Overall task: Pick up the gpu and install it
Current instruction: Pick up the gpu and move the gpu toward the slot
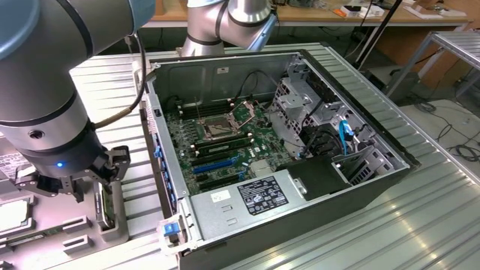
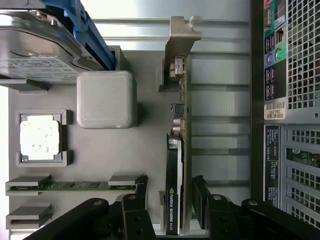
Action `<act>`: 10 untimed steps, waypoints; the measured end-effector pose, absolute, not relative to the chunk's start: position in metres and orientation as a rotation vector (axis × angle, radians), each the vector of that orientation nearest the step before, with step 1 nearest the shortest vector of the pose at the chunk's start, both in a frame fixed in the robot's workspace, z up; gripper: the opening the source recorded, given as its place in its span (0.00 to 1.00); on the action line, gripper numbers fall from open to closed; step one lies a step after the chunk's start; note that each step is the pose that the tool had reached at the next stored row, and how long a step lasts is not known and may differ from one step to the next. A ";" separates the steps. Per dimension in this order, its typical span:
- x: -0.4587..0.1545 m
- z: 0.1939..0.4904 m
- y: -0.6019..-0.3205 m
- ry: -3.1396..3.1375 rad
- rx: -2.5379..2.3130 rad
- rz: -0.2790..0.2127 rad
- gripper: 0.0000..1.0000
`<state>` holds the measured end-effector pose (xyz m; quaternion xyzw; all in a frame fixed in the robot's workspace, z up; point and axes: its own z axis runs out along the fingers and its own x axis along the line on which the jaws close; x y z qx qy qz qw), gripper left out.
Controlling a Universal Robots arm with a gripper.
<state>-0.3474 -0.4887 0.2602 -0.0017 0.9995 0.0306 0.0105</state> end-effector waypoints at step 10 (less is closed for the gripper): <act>-0.347 0.243 -0.478 3.119 -0.005 0.103 0.48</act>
